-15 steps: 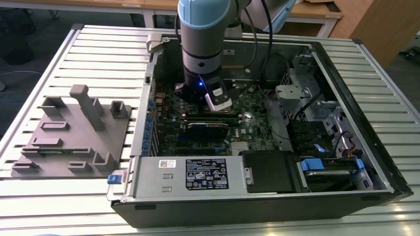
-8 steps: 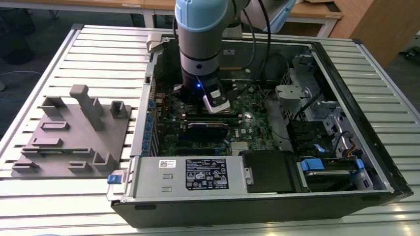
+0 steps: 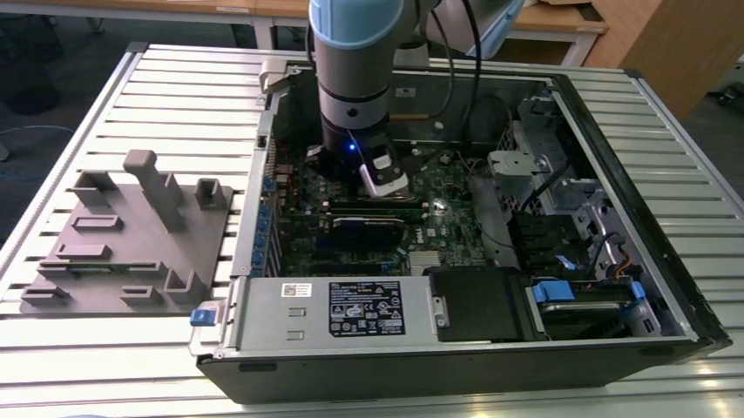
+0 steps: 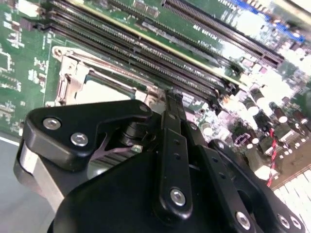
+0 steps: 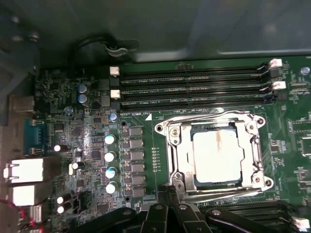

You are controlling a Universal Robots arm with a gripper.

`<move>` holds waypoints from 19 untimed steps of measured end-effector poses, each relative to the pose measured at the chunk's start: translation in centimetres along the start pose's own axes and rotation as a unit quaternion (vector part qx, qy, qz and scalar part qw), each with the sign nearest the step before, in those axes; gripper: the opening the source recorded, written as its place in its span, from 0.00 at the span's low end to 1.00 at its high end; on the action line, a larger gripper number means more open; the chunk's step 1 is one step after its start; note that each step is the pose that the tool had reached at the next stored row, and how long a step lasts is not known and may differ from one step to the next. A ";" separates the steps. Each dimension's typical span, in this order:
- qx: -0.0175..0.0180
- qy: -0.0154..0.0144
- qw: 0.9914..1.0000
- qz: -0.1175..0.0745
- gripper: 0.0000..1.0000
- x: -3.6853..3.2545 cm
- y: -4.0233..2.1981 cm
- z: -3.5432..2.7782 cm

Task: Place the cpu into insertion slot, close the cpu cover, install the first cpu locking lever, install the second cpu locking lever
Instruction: 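Install the second cpu locking lever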

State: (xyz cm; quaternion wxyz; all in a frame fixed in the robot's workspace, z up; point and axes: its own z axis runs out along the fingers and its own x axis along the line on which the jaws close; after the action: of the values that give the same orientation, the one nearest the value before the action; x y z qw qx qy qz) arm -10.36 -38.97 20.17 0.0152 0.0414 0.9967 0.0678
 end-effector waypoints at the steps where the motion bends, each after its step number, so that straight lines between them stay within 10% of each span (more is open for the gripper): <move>1: 0.000 0.000 1.000 0.000 0.10 0.00 0.03 -0.21; 10: 0.000 0.000 1.000 0.000 0.10 -0.10 0.12 -0.64; 19: 0.002 0.000 1.000 0.000 0.10 -1.77 0.70 -0.50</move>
State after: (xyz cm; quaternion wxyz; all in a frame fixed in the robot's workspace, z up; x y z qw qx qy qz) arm -8.56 -38.50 20.80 0.0152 0.0415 0.9969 0.0658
